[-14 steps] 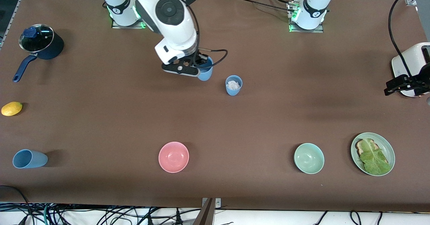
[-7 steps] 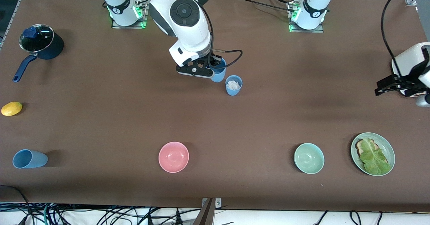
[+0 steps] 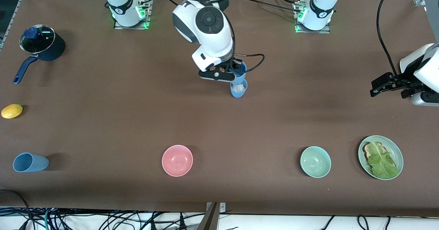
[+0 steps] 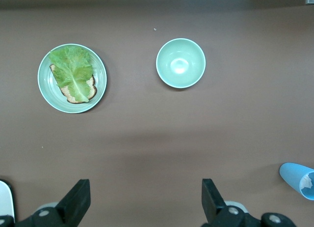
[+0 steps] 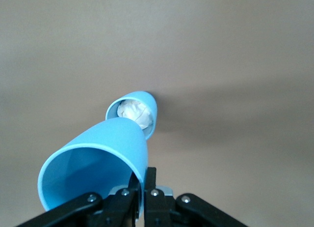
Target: Stack blue cups with both arms
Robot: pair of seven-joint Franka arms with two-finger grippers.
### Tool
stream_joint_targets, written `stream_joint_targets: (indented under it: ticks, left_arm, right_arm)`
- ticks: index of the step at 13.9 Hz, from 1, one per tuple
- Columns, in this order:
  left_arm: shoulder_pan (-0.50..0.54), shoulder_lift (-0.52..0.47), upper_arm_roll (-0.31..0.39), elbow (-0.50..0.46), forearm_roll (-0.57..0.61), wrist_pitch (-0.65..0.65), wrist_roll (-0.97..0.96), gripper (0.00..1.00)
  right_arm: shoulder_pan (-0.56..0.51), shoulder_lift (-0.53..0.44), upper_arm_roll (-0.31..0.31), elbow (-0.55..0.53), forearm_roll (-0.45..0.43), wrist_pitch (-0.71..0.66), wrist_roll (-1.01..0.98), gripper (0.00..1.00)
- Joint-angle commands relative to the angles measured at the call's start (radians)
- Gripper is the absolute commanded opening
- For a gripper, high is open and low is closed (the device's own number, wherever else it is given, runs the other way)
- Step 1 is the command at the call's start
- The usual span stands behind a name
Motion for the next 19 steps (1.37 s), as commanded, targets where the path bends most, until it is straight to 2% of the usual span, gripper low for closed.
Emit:
stream_joint_targets:
  ticks: [1,6,8,12,15,19]
  left_arm:
    - [0.006,-0.049,-0.008,-0.009,-0.013,-0.027,-0.002,1.00]
    - [0.012,-0.089,-0.013,-0.001,-0.013,-0.135,0.000,1.00]
    - [0.022,-0.084,-0.012,-0.003,-0.014,-0.129,0.007,1.00]
    - [0.022,-0.032,-0.021,-0.010,-0.006,-0.017,0.010,1.00]
    - [0.021,-0.018,-0.022,-0.015,-0.006,0.000,0.010,1.00]
    - [0.047,-0.043,-0.077,-0.044,-0.008,-0.004,0.000,1.00]
  right_arm:
    - [0.015,0.029,-0.007,0.047,-0.003,-0.009,0.018,0.00]
    - [0.020,0.057,-0.009,0.041,-0.026,-0.030,0.013,0.00]
    - [0.020,0.069,-0.009,0.042,-0.040,-0.024,0.015,0.00]
    - [0.030,0.092,-0.009,0.045,-0.045,-0.013,0.021,0.00]
    - [0.035,0.094,-0.009,0.047,-0.045,-0.006,0.021,0.00]
    - [0.035,0.103,-0.010,0.047,-0.045,0.022,0.021,0.00]
